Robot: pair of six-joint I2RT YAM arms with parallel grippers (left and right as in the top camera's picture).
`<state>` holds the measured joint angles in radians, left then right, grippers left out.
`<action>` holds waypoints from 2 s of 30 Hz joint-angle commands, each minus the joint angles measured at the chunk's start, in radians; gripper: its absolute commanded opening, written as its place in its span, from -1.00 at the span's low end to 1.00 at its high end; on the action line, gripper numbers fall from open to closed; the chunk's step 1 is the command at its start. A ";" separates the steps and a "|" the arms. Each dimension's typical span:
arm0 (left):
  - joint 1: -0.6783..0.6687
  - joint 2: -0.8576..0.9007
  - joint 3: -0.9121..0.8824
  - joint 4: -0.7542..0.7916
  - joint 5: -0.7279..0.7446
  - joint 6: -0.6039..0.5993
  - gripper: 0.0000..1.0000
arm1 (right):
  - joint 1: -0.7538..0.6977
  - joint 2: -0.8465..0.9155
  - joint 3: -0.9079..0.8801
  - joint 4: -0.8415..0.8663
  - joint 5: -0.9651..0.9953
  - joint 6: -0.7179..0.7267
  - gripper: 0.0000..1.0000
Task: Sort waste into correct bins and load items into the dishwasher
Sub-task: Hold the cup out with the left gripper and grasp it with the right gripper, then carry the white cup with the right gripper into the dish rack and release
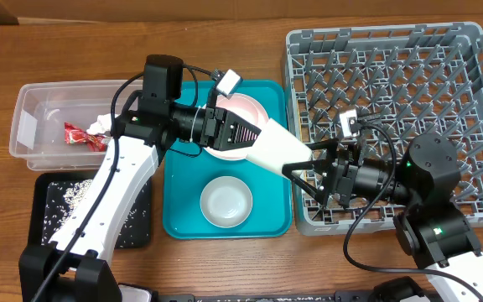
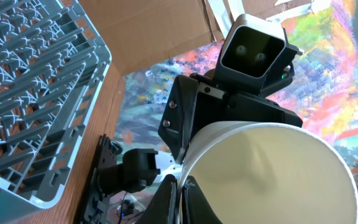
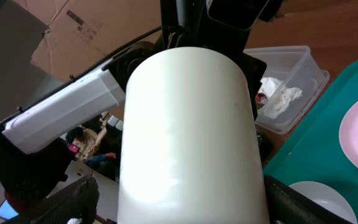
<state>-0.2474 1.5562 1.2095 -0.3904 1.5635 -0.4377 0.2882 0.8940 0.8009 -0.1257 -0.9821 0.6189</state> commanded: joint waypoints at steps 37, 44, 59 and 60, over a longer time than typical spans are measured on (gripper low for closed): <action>0.182 0.003 0.003 0.245 -0.050 -0.172 0.05 | 0.033 0.007 0.021 -0.143 0.315 -0.055 -0.04; 0.237 0.004 0.003 0.246 -0.061 -0.168 0.10 | 0.031 0.059 0.224 -0.500 0.640 -0.161 -0.03; 0.236 0.003 0.003 0.069 -0.340 -0.035 0.30 | 0.031 0.647 0.841 -0.936 1.047 -0.314 -0.06; 0.236 0.004 0.003 0.045 -0.354 -0.016 0.31 | 0.031 0.669 0.841 -0.916 1.061 -0.314 -0.07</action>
<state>-0.0132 1.5562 1.2091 -0.2806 1.3041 -0.5591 0.3157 1.4845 1.6184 -1.0920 -0.0193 0.3336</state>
